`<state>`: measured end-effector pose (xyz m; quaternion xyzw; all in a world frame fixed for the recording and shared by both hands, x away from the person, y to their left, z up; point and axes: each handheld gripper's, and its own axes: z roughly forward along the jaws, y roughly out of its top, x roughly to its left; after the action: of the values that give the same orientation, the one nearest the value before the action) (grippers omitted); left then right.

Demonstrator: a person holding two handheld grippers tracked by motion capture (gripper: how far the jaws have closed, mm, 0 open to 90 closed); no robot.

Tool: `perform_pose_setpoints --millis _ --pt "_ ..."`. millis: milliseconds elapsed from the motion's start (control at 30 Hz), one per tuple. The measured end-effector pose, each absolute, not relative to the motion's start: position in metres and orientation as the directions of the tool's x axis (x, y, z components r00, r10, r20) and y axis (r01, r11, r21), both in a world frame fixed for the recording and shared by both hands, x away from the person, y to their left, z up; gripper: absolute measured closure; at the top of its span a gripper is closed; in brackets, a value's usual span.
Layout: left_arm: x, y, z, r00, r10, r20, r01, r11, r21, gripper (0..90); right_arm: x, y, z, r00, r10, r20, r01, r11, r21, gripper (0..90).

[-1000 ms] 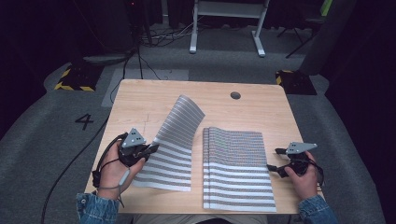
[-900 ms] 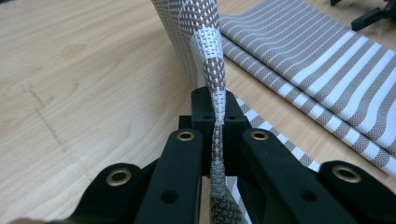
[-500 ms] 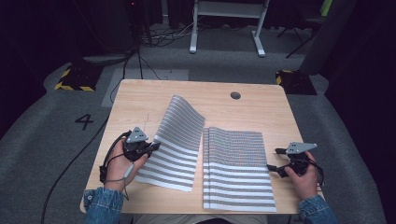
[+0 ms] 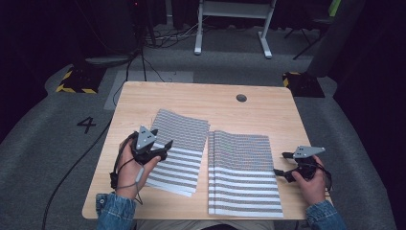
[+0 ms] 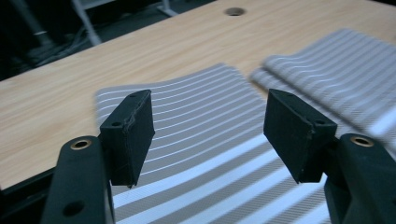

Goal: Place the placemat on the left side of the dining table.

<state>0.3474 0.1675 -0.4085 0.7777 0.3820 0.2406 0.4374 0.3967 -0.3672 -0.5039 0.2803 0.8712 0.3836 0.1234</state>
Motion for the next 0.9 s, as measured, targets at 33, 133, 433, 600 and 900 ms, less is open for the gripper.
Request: perform_pose_setpoints --millis 33,133,433,600,900 --pt "0.347 0.167 -0.408 0.592 0.805 0.040 0.384 -0.325 0.864 32.8 0.397 -0.367 -0.504 -0.812 0.583 0.000 0.394 0.549 0.738 12.8" --pt "0.334 0.142 -0.412 0.672 0.740 0.023 0.393 -0.383 0.836 31.7 0.397 -0.367 -0.504 -0.812 0.583 0.000 0.394 0.549 0.738 12.8" --pt "0.312 0.098 -0.455 0.789 0.615 -0.014 0.449 -0.561 0.695 29.2 0.397 -0.367 -0.504 -0.812 0.583 0.000 0.394 0.549 0.737 12.8" --pt "0.307 0.090 -0.477 0.796 0.605 -0.039 0.478 -0.587 0.653 26.7 0.397 -0.367 -0.504 -0.812 0.583 0.000 0.394 0.549 0.738 12.8" --pt "0.308 0.088 -0.493 0.792 0.609 -0.040 0.499 -0.609 0.616 24.4 0.397 -0.367 -0.504 -0.812 0.583 0.000 0.394 0.549 0.737 12.8"
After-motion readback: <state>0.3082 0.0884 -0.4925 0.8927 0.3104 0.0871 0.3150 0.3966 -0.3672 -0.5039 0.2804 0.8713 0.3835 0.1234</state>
